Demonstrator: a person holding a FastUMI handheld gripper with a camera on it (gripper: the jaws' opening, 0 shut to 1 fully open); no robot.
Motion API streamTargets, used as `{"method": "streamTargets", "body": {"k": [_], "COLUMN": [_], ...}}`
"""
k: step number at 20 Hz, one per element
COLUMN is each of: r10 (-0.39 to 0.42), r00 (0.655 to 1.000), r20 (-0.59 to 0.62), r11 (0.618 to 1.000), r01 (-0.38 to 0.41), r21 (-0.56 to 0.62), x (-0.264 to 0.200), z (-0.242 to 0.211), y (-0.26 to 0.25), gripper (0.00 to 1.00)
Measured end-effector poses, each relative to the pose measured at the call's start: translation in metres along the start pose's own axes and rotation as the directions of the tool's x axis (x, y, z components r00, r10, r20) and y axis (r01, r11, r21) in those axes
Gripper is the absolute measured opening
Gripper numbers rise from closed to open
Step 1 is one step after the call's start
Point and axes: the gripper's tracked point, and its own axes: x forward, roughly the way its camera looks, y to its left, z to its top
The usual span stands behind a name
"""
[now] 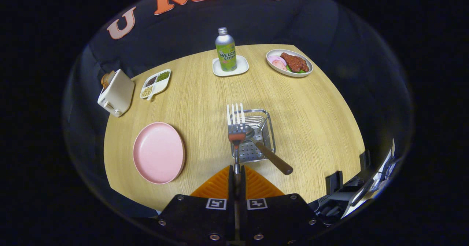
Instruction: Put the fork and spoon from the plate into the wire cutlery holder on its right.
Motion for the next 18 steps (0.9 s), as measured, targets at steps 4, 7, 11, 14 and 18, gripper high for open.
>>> {"method": "streamTargets", "body": {"k": [4, 7, 11, 14, 18], "r10": [-0.002, 0.005, 0.024, 0.041, 0.05], "r00": [0.999, 1.0, 0.998, 0.982, 0.924], "r20": [-0.036, -0.03, 0.064, 0.183, 0.379], "r11": [1.0, 1.0, 1.0, 0.999, 0.998], "r01": [0.002, -0.005, -0.024, -0.044, -0.058], "r21": [-0.003, -0.002, 0.006, 0.015, 0.008], "x": [0.012, 0.019, 0.016, 0.004, -0.03], "z": [-0.002, 0.004, 0.03, 0.061, 0.109], "y": [-0.008, -0.011, -0.011, -0.007, -0.003], "gripper": [0.07, 0.09, 0.11, 0.14, 0.24]}}
